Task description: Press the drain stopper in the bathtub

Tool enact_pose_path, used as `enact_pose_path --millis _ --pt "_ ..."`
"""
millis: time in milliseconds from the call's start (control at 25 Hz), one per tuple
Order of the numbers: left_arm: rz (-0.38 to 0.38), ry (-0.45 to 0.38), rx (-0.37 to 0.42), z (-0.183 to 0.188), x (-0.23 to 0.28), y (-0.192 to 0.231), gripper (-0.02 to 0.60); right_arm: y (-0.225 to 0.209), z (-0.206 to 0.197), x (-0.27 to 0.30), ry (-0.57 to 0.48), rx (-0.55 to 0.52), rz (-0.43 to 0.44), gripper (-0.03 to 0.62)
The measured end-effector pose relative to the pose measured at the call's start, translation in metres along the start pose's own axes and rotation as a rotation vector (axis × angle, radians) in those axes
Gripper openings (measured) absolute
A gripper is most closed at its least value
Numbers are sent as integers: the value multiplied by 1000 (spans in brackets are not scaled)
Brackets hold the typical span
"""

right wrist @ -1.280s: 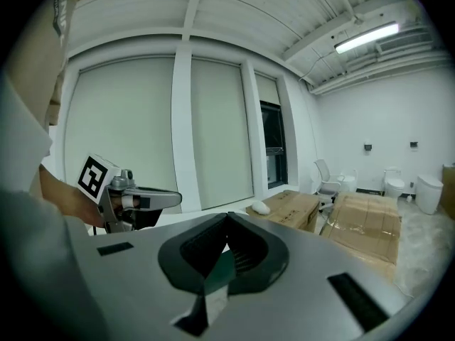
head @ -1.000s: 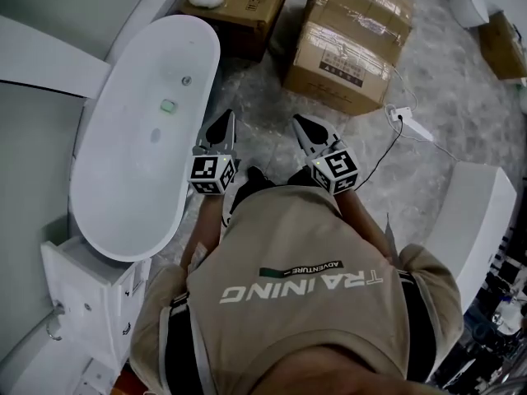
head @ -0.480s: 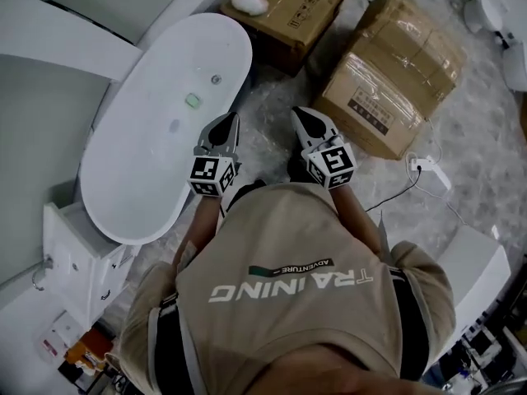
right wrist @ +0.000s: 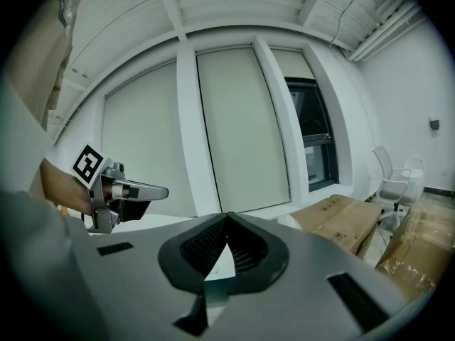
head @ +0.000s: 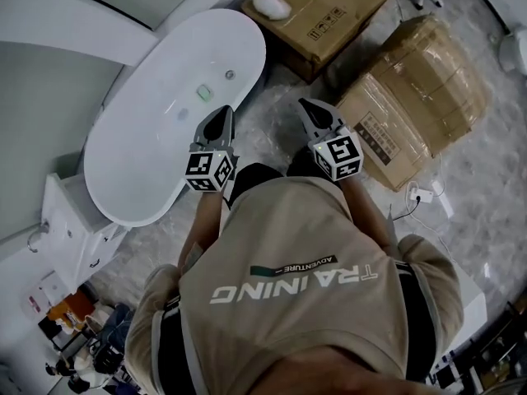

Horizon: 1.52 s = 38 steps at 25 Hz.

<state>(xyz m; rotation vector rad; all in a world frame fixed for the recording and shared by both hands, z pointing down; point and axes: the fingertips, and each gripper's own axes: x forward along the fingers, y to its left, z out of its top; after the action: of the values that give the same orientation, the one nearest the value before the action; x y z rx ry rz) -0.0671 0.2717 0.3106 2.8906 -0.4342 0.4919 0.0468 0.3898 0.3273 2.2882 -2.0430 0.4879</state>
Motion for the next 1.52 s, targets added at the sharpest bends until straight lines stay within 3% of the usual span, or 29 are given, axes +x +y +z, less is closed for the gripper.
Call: enact_pose_path --millis 320,520,760,1000,1360,1520 --pt "60 48 -35 -20 10 38 3 -1 -4 52 38 -2 92 9" --pt "80 -14 -170 -13 44 75 3 -2 19 74 54 -65 96 9" --pt "110 -104 -122 37 83 132 3 -1 47 120 88 -112 122 9" --pt "153 -67 -9 40 96 177 3 -1 60 180 138 -124 161 9" --pt "257 -19 -190 8 94 223 2 10 53 245 214 -137 261 9" --pt "338 4 -227 0 93 243 3 9 49 282 246 -141 334 9"
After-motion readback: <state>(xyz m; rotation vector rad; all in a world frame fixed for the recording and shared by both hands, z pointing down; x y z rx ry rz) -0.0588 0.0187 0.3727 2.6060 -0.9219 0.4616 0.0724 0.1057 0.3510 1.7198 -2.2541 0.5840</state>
